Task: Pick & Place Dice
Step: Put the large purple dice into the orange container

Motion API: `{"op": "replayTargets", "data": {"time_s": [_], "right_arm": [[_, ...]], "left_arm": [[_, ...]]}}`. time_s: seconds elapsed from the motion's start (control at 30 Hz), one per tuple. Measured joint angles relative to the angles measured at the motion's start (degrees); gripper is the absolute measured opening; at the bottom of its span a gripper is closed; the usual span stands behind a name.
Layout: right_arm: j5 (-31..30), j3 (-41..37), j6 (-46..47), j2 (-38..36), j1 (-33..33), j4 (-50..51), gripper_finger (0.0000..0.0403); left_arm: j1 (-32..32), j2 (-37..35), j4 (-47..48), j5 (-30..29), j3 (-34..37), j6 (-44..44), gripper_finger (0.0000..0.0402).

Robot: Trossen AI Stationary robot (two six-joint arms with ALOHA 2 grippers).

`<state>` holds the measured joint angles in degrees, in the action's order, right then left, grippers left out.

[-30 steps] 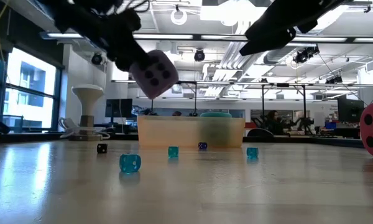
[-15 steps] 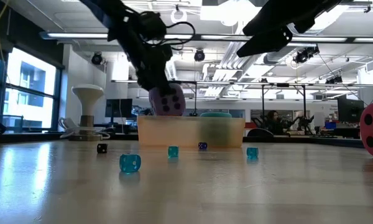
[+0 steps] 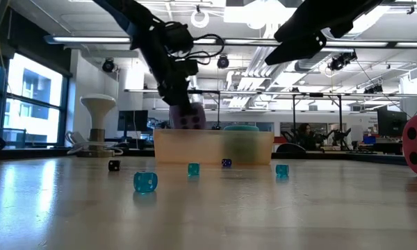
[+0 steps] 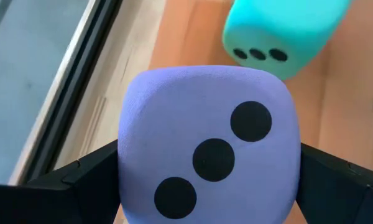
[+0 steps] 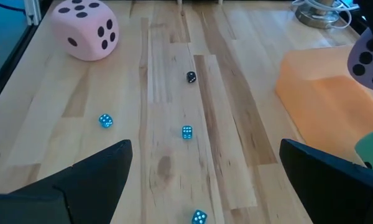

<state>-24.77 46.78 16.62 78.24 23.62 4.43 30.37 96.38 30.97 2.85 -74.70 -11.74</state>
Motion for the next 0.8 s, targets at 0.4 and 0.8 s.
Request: {"op": "replayTargets", "data": {"time_s": [0.4, 0.8], "right_arm": [[0.1, 0.0, 0.0, 0.0, 0.0, 0.0, 0.04], [0.1, 0.0, 0.0, 0.0, 0.0, 0.0, 0.04]], "left_arm": [[0.9, 0.0, 0.1, -0.1, 0.0, 2.7, 0.0366], [-0.2, 0.0, -0.1, -0.1, 0.5, 2.9, 0.0366]]}}
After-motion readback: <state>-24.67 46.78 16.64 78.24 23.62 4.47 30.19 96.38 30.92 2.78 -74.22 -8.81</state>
